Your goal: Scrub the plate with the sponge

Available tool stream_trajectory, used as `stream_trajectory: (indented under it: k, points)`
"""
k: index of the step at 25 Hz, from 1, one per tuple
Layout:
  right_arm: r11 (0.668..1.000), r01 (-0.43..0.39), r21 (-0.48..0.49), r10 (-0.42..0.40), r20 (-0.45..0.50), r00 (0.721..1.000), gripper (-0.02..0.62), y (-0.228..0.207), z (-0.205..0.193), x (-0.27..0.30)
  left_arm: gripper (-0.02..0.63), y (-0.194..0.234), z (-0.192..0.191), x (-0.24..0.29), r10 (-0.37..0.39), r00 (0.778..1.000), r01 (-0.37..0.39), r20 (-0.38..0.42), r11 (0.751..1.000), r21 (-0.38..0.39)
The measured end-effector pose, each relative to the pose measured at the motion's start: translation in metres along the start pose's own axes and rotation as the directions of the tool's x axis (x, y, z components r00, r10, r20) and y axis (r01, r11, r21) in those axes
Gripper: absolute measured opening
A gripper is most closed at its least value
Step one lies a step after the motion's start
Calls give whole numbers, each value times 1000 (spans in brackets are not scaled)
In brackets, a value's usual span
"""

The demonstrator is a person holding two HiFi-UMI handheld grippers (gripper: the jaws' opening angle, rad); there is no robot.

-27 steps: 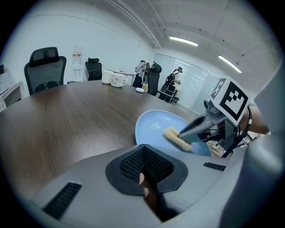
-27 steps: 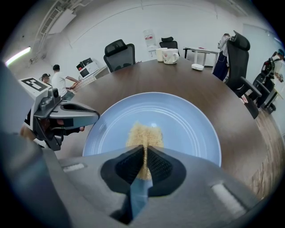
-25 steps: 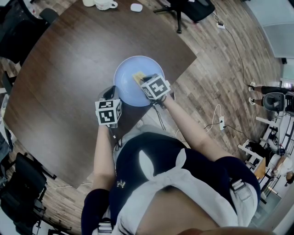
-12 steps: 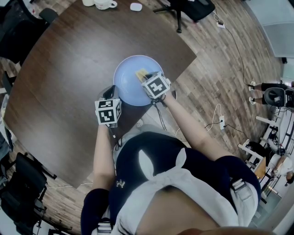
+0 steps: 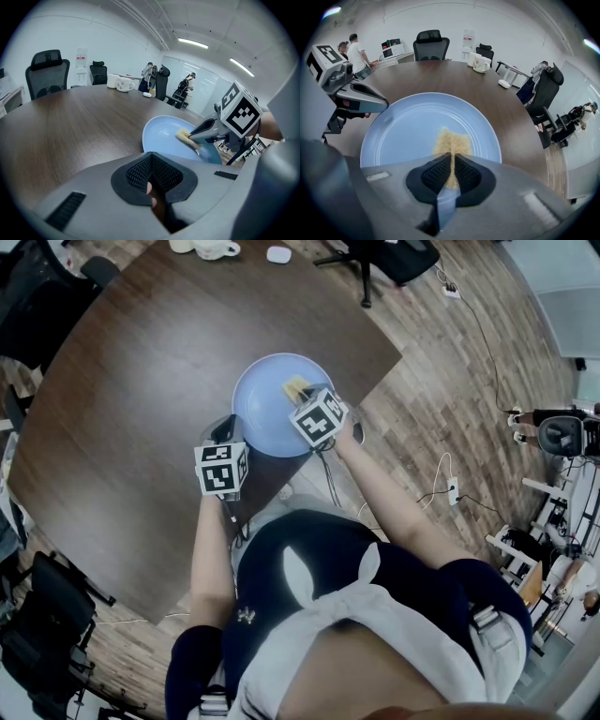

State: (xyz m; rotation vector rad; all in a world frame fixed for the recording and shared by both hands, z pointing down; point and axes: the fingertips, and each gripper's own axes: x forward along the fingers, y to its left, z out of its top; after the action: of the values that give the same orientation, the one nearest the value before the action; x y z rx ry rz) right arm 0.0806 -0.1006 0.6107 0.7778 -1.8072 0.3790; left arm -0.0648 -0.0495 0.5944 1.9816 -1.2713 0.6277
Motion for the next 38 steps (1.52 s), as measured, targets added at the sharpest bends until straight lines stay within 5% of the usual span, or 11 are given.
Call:
stream_trajectory:
  k: [18,38]
  points:
    - [995,104,0,-104,-87,991,23,-33,-13,2,6,0,0,1,0,1000,0,3,1000,-7]
    - [999,17,37,-12,-119,993,21,-22,-28,-7,6,-1,0,-1,12,1000,-12,0,1000,-10]
